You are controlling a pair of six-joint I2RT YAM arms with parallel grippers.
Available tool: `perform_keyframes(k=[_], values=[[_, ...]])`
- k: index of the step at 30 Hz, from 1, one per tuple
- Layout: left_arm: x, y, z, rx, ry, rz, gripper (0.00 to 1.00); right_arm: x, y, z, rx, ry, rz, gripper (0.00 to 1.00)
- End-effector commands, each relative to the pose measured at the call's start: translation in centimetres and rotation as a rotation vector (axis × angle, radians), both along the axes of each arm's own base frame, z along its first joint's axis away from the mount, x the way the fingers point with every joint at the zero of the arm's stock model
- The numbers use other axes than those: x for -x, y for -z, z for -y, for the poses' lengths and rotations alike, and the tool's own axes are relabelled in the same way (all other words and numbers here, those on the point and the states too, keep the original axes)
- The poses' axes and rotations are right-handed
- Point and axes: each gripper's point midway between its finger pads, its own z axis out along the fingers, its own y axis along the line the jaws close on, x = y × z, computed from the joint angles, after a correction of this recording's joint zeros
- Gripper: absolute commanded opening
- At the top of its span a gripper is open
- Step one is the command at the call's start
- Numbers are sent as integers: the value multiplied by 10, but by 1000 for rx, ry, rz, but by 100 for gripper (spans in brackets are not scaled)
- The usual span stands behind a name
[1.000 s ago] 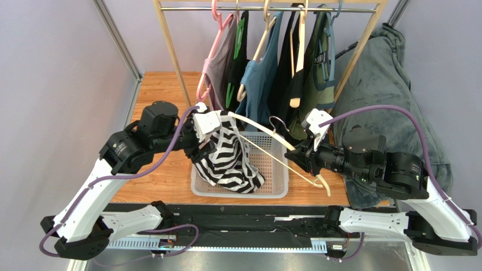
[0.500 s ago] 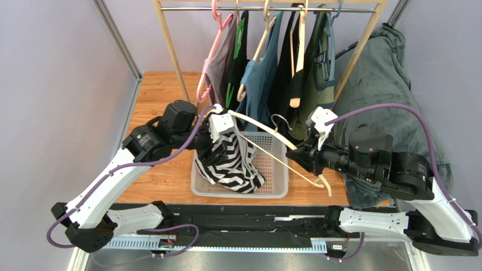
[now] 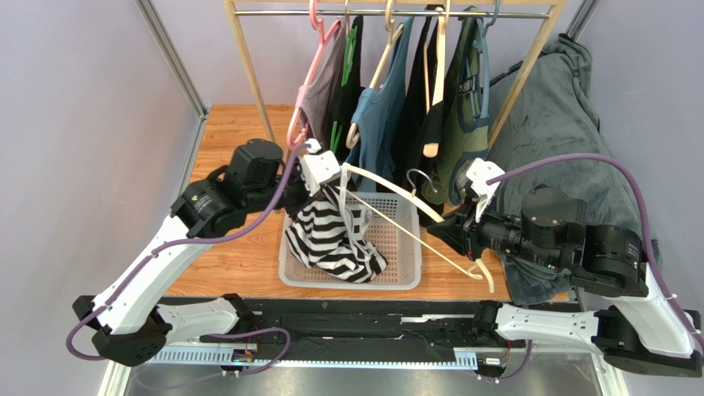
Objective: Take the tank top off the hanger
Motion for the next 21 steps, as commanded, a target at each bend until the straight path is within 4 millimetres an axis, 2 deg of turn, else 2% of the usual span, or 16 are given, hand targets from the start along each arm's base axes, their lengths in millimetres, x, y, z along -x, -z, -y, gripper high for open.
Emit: perform_keyframes(k=[1, 5, 9, 12, 17, 18, 21], values=[[-5, -58, -17, 80, -65, 163, 0, 7, -11, 12, -75, 21, -19, 0], [-31, -75, -38, 54, -216, 270, 0, 16, -2, 27, -54, 43, -78, 0], [-32, -82, -39, 62, -218, 284, 0, 28, 13, 46, -18, 60, -154, 0], [-30, -83, -35, 65, -199, 274, 0, 34, 15, 60, -27, 73, -169, 0], [-10, -61, -7, 93, -48, 143, 0, 41, -12, 86, -120, 81, -111, 0], [-9, -58, -2, 93, -28, 124, 0, 44, -23, 93, -153, 73, -84, 0], [-20, -61, 0, 110, -86, 122, 0, 48, -39, 110, -197, 84, -49, 0]])
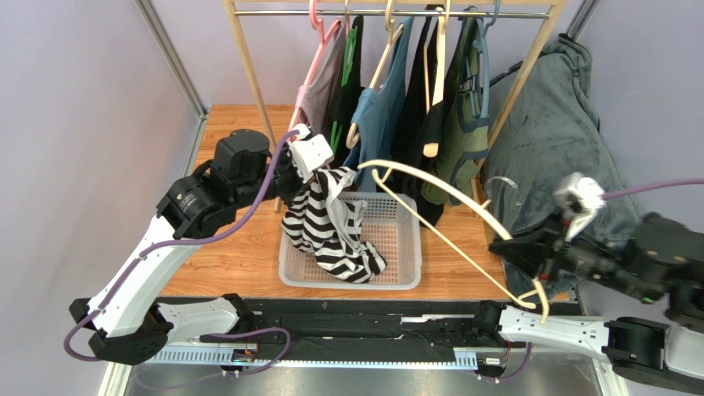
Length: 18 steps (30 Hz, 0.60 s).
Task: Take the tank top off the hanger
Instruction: Remove the tank top from the hanger, then place the tank top in the bin.
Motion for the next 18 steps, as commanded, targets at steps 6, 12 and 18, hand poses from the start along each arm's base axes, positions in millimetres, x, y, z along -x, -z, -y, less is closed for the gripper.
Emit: perform_keyframes(k=[6, 12, 18], values=[[-7, 3, 30, 47, 55, -45, 0, 15, -32, 40, -139, 19, 92, 0], [46, 31, 72, 28, 309, -212, 70, -2, -26, 38, -101, 87, 127, 0], [41, -28, 69, 86, 289, -117, 97, -8, -5, 23, -30, 72, 100, 0]])
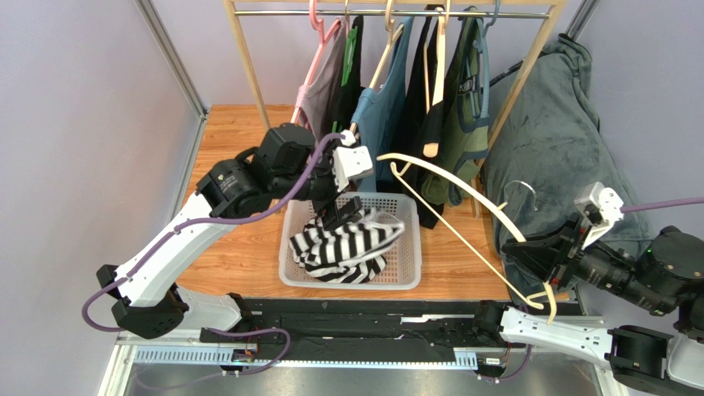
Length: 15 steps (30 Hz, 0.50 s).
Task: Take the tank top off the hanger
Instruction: Place the tank top in the bin.
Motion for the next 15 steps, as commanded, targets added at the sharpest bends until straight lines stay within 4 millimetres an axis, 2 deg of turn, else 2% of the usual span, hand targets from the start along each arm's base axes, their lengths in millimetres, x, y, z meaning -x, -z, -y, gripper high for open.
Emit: perform_keyframes(k=[1, 3, 5, 6, 7, 9, 10, 12, 15], values=[[2, -67, -10, 117, -17, 116, 97, -8, 3, -10, 34, 4, 17, 0], [-4, -77, -22, 96, -52, 192, 98, -11, 13, -20, 87, -8, -8, 0], [-1, -82, -38, 81, -65, 240, 98, -14, 29, -28, 169, -17, -44, 0], [0, -82, -44, 71, -66, 261, 98, -14, 38, -39, 215, -56, -65, 0], [5, -76, -47, 54, -53, 249, 98, -13, 43, -48, 235, -85, -72, 0], [27, -70, -54, 58, 20, 220, 98, -11, 59, -67, 281, -170, -78, 0], [33, -60, -55, 43, 44, 194, 98, -13, 54, -77, 254, -192, -50, 0], [47, -54, -59, 42, 106, 177, 98, -12, 52, -90, 245, -246, -16, 0], [58, -43, -63, 16, 185, 177, 98, -4, 41, -110, 178, -353, 43, 0]])
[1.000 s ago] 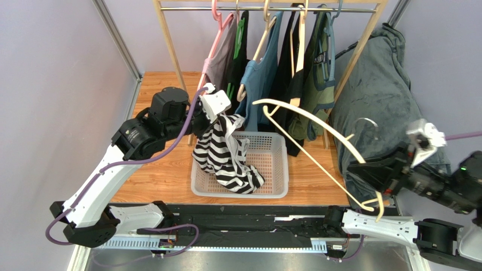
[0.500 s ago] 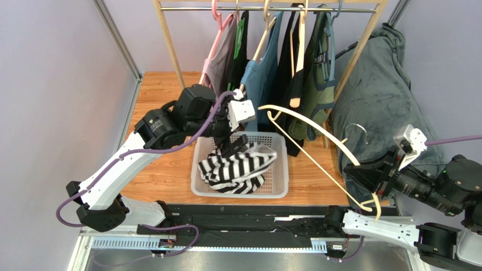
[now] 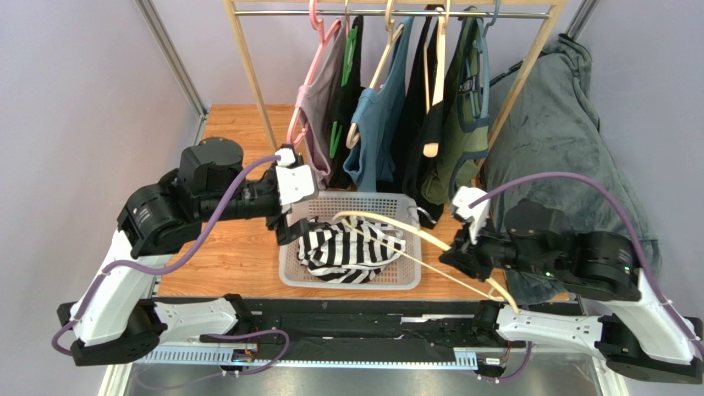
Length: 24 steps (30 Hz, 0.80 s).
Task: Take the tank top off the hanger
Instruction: Place the tank top in the bin, then place the hanger at the clothesline.
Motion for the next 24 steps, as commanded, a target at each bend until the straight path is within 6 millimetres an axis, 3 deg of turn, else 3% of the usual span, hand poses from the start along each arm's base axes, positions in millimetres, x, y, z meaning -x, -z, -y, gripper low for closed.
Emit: perform_keyframes(k=[1, 6, 10, 15, 22, 24], values=[[25, 20, -7, -81, 168, -4, 98, 6, -41, -40, -201, -218, 161, 0], [35, 21, -19, -107, 291, 18, 99, 8, -28, -55, -170, -325, 213, 0], [35, 29, -20, -100, 288, -2, 99, 19, -40, -63, -215, -434, 261, 0], [79, 29, -17, -33, 476, -120, 99, 23, -53, -65, -221, -472, 287, 0], [99, 46, -20, -66, 550, -266, 99, 22, -64, -61, -248, -458, 328, 0], [100, 53, -21, -92, 537, -335, 93, 21, -67, -58, -254, -449, 341, 0]])
